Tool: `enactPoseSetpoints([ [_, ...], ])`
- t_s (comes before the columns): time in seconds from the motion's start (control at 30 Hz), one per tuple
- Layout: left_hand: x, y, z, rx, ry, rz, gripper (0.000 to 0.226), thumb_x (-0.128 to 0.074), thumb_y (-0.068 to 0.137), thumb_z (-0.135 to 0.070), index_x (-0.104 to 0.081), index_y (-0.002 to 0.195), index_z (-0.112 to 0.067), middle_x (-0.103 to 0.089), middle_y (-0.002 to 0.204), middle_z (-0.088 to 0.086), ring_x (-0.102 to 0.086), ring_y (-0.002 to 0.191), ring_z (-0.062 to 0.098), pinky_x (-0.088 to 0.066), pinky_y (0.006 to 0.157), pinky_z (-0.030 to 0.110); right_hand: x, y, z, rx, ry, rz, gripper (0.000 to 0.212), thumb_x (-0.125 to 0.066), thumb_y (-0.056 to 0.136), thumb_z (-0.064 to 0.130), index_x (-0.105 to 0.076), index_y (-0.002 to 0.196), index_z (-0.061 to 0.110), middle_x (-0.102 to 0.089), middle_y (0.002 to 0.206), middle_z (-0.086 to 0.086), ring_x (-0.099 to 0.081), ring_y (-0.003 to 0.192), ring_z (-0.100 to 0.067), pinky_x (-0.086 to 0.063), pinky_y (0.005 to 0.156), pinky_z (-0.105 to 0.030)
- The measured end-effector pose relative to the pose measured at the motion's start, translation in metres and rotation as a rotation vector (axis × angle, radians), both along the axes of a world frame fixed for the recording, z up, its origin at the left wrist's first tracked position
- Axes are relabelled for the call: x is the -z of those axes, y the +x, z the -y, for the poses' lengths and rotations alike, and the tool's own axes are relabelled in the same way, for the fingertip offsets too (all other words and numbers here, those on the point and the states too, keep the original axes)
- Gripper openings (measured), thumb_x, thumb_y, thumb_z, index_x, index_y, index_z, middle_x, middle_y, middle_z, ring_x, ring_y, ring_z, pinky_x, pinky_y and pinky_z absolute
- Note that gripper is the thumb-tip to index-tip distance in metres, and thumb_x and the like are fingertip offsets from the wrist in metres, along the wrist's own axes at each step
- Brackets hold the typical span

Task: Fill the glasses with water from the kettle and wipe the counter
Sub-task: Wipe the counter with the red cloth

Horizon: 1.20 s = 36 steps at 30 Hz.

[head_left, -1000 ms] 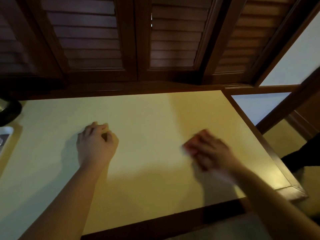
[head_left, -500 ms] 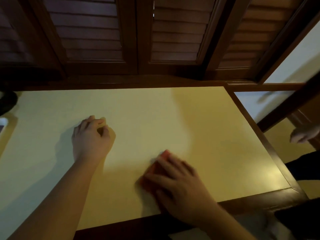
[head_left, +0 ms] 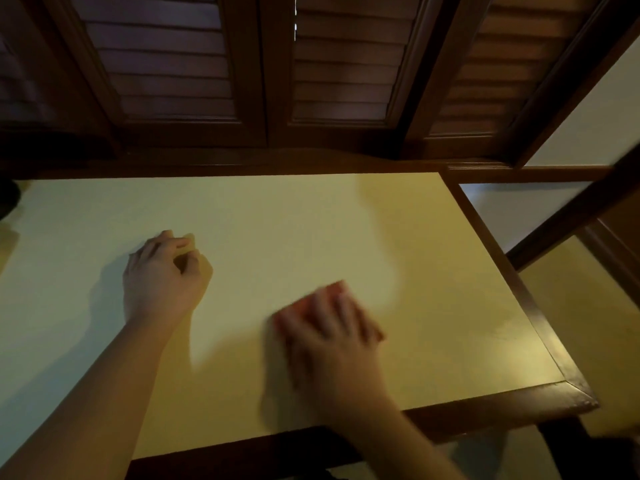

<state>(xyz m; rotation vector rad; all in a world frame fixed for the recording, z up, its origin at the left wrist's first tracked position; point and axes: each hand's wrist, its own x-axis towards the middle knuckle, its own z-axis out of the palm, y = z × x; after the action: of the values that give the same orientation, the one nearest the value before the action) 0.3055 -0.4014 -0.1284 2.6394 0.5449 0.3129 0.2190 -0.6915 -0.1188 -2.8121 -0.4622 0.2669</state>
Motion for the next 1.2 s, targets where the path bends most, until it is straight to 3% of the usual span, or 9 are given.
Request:
enactPoseSetpoints([
  [0.1, 0.0, -0.001, -0.002, 0.007, -0.025, 0.014, 0.038, -0.054, 0.105, -0.036, -0.068, 0.139, -0.027, -0.054, 0.158, 0.001, -0.044, 0.145, 0.032, -0.036, 0.122, 0.055, 0.0, -0.025, 0.006, -0.259, 0.045, 0.087, 0.052, -0.041, 0.104, 0.059, -0.033, 0.156, 0.061, -0.024, 0.178, 0.005, -0.014, 0.166, -0.037, -0.025, 0.126, -0.065],
  [0.17, 0.002, -0.002, -0.002, -0.005, -0.039, 0.025, 0.038, -0.054, 0.106, -0.037, -0.069, 0.138, -0.025, -0.055, 0.157, 0.001, -0.044, 0.144, 0.031, -0.036, 0.122, 0.054, 0.004, -0.006, 0.06, -0.118, 0.044, 0.131, 0.053, -0.043, 0.103, 0.061, -0.03, 0.154, 0.065, -0.027, 0.176, 0.011, -0.018, 0.166, -0.03, -0.033, 0.122, -0.059],
  [0.3, 0.003, -0.001, -0.001, -0.023, -0.044, 0.036, 0.038, -0.052, 0.106, -0.042, -0.071, 0.134, -0.025, -0.057, 0.155, 0.001, -0.046, 0.143, 0.031, -0.038, 0.12, 0.054, 0.002, 0.07, 0.186, 0.404, -0.105, -0.097, 0.068, -0.034, 0.103, 0.067, 0.002, 0.16, 0.067, 0.004, 0.181, 0.008, 0.009, 0.166, -0.031, -0.016, 0.128, -0.07],
  [0.43, 0.002, 0.001, -0.003, -0.034, -0.035, 0.04, 0.04, -0.051, 0.106, -0.047, -0.072, 0.131, -0.024, -0.06, 0.152, -0.001, -0.048, 0.141, 0.03, -0.042, 0.118, 0.053, -0.009, 0.127, 0.166, 0.581, -0.081, -0.104, 0.068, -0.036, 0.109, 0.058, 0.0, 0.166, 0.054, 0.002, 0.181, -0.007, 0.008, 0.164, -0.044, -0.006, 0.128, -0.073],
  [0.63, -0.001, -0.01, 0.0, -0.167, -0.242, 0.266, 0.02, -0.06, 0.107, -0.033, -0.074, 0.115, -0.022, -0.075, 0.102, -0.002, -0.069, 0.098, 0.02, -0.053, 0.089, 0.033, 0.003, 0.059, 0.018, -0.124, -0.052, 0.001, 0.057, -0.024, 0.109, 0.06, -0.01, 0.164, 0.059, -0.005, 0.182, -0.002, 0.0, 0.166, -0.041, -0.008, 0.13, -0.069],
  [0.8, -0.011, -0.019, 0.004, -0.173, -0.378, 0.338, 0.016, -0.065, 0.105, -0.036, -0.076, 0.109, -0.025, -0.077, 0.097, -0.011, -0.07, 0.088, 0.004, -0.054, 0.084, 0.025, 0.004, 0.025, 0.088, -0.67, -0.029, 0.125, 0.053, -0.05, 0.102, 0.064, -0.035, 0.153, 0.068, -0.025, 0.177, 0.015, -0.025, 0.164, -0.023, -0.028, 0.125, -0.049],
  [0.93, -0.024, -0.055, 0.004, -0.068, -0.362, 0.19, 0.012, -0.069, 0.102, -0.033, -0.075, 0.113, -0.031, -0.074, 0.109, -0.019, -0.068, 0.099, -0.001, -0.049, 0.087, 0.021, -0.01, 0.119, 0.186, -0.294, -0.023, -0.058, 0.049, -0.018, 0.1, 0.078, -0.011, 0.148, 0.082, 0.009, 0.174, 0.035, 0.01, 0.166, -0.008, -0.014, 0.131, -0.059],
  [1.03, -0.028, -0.097, 0.005, -0.026, -0.16, 0.112, 0.023, -0.068, 0.101, -0.036, -0.073, 0.122, -0.03, -0.069, 0.112, -0.013, -0.06, 0.1, 0.012, -0.043, 0.088, 0.029, -0.007, 0.18, 0.206, -0.035, -0.053, -0.036, 0.053, -0.015, 0.102, 0.08, -0.013, 0.154, 0.075, -0.017, 0.178, 0.012, -0.015, 0.166, -0.029, -0.029, 0.122, -0.074],
  [1.2, -0.008, -0.141, 0.012, -0.043, -0.209, 0.07, 0.028, -0.065, 0.099, -0.051, -0.072, 0.12, -0.035, -0.067, 0.134, -0.012, -0.059, 0.123, 0.021, -0.046, 0.1, 0.036, -0.006, 0.213, 0.082, 0.18, -0.103, 0.02, 0.054, -0.02, 0.11, 0.064, -0.015, 0.163, 0.06, -0.007, 0.182, 0.002, 0.002, 0.167, -0.035, -0.009, 0.129, -0.07],
])
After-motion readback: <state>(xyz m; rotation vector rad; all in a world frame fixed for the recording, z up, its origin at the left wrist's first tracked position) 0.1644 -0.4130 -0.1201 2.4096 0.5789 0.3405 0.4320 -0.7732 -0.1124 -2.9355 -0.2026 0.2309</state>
